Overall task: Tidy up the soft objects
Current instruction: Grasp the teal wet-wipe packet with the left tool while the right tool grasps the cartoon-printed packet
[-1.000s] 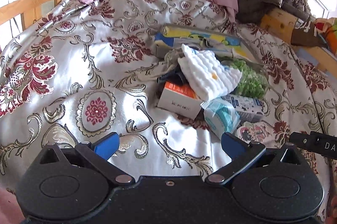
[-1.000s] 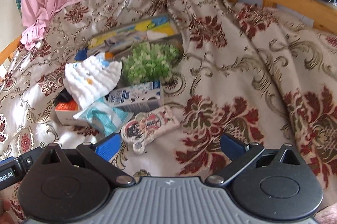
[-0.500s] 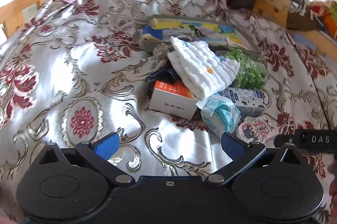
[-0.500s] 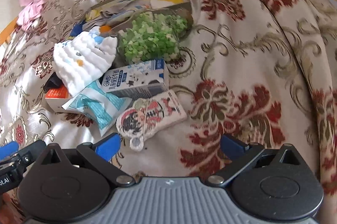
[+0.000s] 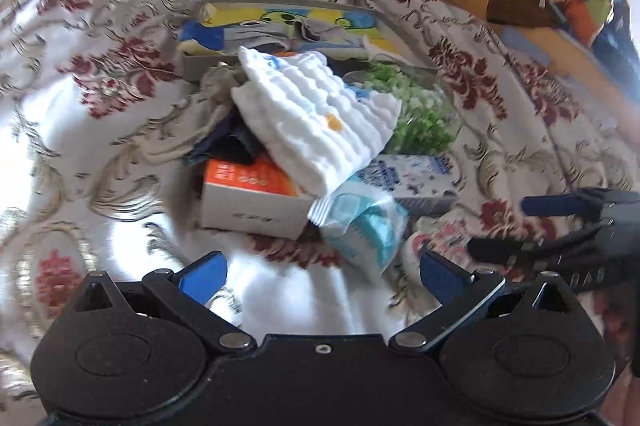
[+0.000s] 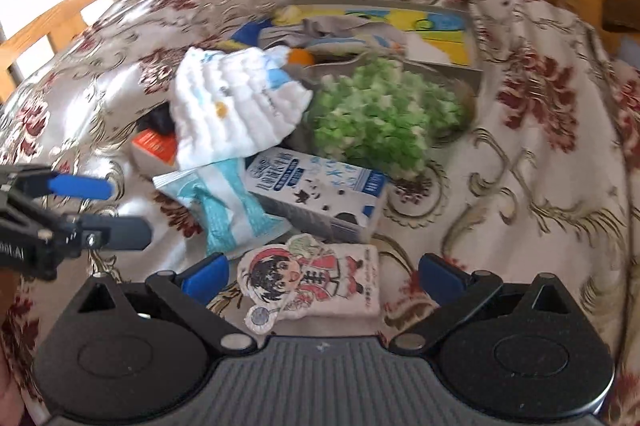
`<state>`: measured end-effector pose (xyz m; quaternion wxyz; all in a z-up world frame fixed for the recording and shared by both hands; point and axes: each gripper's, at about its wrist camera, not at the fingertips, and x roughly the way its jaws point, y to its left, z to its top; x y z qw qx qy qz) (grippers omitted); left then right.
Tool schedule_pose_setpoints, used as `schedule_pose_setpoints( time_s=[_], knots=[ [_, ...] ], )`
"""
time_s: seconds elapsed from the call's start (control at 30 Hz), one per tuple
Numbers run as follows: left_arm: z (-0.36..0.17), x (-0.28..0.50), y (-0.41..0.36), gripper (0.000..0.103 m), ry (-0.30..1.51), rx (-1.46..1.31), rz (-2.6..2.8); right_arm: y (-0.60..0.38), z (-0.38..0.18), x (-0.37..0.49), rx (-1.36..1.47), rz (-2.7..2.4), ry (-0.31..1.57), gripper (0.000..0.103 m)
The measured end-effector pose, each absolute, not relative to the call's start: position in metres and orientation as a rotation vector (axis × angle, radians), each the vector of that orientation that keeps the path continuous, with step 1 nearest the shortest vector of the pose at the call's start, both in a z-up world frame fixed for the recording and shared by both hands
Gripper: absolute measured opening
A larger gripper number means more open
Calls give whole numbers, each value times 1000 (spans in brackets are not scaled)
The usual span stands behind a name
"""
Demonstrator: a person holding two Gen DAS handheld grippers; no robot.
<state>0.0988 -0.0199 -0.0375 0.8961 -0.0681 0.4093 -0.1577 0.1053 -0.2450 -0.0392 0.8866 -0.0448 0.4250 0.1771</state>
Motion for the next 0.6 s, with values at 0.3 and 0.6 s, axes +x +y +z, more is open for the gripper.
schedule_pose_setpoints(
  time_s=[0.3,0.6],
  knots=[
    [-56,123,-26,102,839,-231,-410,-241,-56,118,-100,350,966,103],
    [-74,144,-29,102,885,-406,-494,-239,-77,130,-44,352,1031,103]
  ],
)
